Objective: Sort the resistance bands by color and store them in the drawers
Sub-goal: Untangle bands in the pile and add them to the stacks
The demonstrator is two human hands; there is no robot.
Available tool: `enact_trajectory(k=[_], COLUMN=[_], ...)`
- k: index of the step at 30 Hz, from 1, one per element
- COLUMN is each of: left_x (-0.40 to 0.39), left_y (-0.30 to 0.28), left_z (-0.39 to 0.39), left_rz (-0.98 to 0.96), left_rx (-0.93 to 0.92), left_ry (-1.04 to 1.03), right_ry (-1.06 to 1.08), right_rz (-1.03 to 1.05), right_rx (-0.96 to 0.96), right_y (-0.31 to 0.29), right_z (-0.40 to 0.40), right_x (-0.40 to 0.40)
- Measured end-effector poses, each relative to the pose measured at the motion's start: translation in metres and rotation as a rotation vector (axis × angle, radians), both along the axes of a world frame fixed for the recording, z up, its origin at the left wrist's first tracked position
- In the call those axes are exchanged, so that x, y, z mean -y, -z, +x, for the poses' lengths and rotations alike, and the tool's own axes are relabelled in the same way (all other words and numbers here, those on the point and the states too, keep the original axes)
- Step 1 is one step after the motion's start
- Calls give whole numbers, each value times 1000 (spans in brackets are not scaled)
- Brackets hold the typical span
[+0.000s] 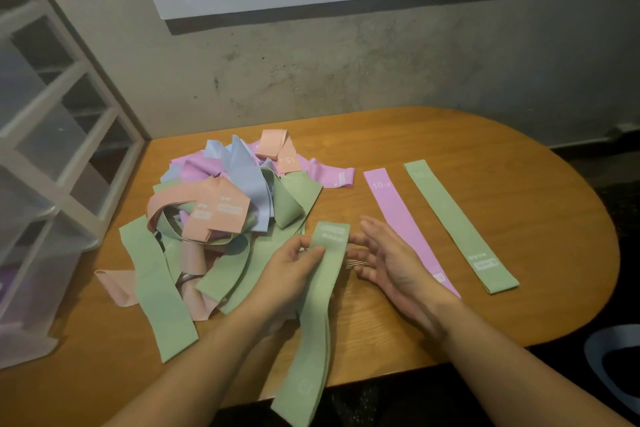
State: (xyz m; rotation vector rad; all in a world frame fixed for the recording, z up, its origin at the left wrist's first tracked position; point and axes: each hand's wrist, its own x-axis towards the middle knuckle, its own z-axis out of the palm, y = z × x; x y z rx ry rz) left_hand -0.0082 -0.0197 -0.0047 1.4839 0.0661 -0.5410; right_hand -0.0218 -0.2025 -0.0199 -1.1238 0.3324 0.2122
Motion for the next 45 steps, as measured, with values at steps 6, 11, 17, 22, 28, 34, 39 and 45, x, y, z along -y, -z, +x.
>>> enact_trajectory(k=[6, 11, 17, 22, 28, 34, 39, 45], left_x=[7, 9, 7, 8, 17, 29, 53, 103], left_y=[-9, -18, -25, -33, -38, -56, -53, -48], left_z=[-6, -7, 5, 13, 25, 43, 63, 82], left_rz=[-177, -363, -606, -670, -665, -711, -747, -683], left_rx=[-89, -104, -176, -196, -151, -172, -237, -277], left_ry=[-157, -214, -319, -378, -418, -395, -441, -424], right_ry=[-52, -195, -316, -341, -318, -332, -245, -233], right_rz=[55, -120, -325, -458, -577, -627, -582, -670], right_rx=[-18, 12, 57, 102, 88, 48, 34, 45], right_y=[-2, -13, -27, -29, -30, -34, -39, -26], right_z=[-5, -15, -23, -22, -19, -22, -25, -33], right_x=[-9, -18, -24, -23, -15, 12, 43, 92])
